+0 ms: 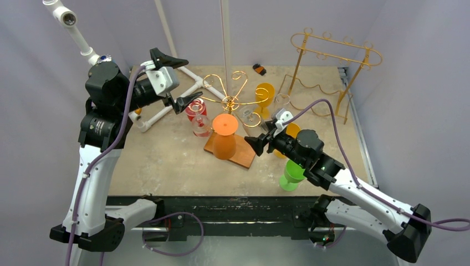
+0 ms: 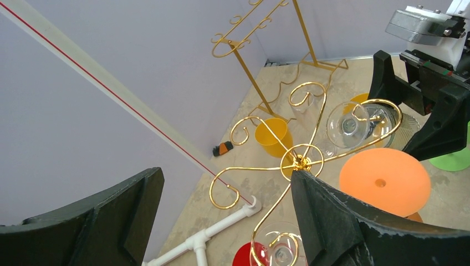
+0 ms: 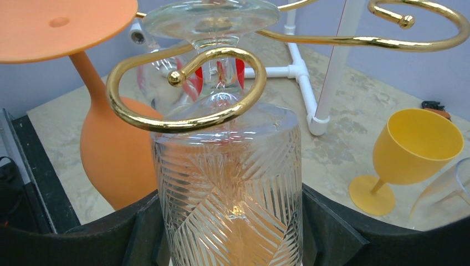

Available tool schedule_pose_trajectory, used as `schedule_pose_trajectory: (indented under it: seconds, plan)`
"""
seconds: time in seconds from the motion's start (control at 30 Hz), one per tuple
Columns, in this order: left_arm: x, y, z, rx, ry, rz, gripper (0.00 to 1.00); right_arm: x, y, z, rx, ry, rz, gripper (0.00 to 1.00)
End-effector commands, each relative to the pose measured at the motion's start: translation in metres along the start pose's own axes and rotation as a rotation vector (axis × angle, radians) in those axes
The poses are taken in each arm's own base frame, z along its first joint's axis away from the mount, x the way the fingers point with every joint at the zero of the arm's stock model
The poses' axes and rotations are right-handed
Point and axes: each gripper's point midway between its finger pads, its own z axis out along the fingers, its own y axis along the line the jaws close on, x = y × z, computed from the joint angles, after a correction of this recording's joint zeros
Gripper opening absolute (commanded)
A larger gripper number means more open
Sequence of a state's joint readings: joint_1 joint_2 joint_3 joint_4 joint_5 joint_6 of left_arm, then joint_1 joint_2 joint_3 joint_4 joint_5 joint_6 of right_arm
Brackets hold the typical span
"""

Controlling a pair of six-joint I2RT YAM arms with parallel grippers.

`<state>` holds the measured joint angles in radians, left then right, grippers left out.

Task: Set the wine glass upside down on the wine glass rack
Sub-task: Turn the wine glass upside down at the wine rack.

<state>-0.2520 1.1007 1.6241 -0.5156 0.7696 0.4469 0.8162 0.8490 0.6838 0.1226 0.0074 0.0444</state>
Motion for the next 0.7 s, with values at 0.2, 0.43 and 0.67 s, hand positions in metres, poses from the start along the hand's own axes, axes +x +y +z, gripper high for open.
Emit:
schedule_pose_trajectory:
  seconds: [0.2, 0.43, 0.67]
  plan:
    - [0.002, 0.003, 0.001, -0.011, 0.007, 0.017, 0.91, -0.046, 0.016, -0.01, -0.074, -0.229, 0.004, 0.0]
    - [0.008, 0.004, 0.004, -0.008, 0.018, 0.007, 0.91, -0.048, 0.015, -0.017, -0.068, -0.293, 0.018, 0.0]
    - [0.01, 0.006, 0.006, -0.009, 0.022, 0.004, 0.91, -0.045, 0.014, -0.013, -0.064, -0.351, 0.057, 0.0]
